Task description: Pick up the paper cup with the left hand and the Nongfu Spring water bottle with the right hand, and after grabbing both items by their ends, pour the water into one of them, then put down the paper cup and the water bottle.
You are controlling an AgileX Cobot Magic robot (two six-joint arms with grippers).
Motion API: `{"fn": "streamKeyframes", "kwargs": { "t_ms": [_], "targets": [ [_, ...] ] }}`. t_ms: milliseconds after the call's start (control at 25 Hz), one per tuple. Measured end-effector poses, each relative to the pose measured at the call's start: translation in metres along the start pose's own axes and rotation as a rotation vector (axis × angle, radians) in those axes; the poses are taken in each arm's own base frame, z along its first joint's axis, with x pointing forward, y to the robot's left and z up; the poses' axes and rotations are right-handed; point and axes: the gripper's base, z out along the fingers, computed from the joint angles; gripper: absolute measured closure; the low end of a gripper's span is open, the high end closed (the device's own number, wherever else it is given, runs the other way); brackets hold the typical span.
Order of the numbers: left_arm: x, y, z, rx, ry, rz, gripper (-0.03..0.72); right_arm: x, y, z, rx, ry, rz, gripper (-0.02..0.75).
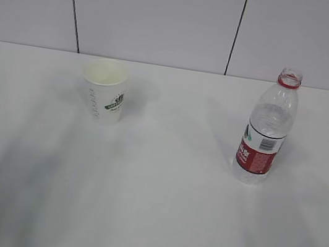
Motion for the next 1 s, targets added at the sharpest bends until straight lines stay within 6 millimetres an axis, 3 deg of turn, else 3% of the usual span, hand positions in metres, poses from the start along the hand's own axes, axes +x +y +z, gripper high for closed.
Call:
{"fn": "streamKeyframes", "kwargs": {
  "t_ms": [560,1000],
  "targets": [
    [0.044,-0.001,0.063,0.020,0.144,-0.003,0.120,0.011,0.003,0.039,-0.020,0.062,-0.001,0.183],
    [0.052,-0.003,0.083,0.040,0.080,-0.006,0.120,0.027,0.006,0.066,-0.037,0.140,-0.002,0.184]
  ]
}}
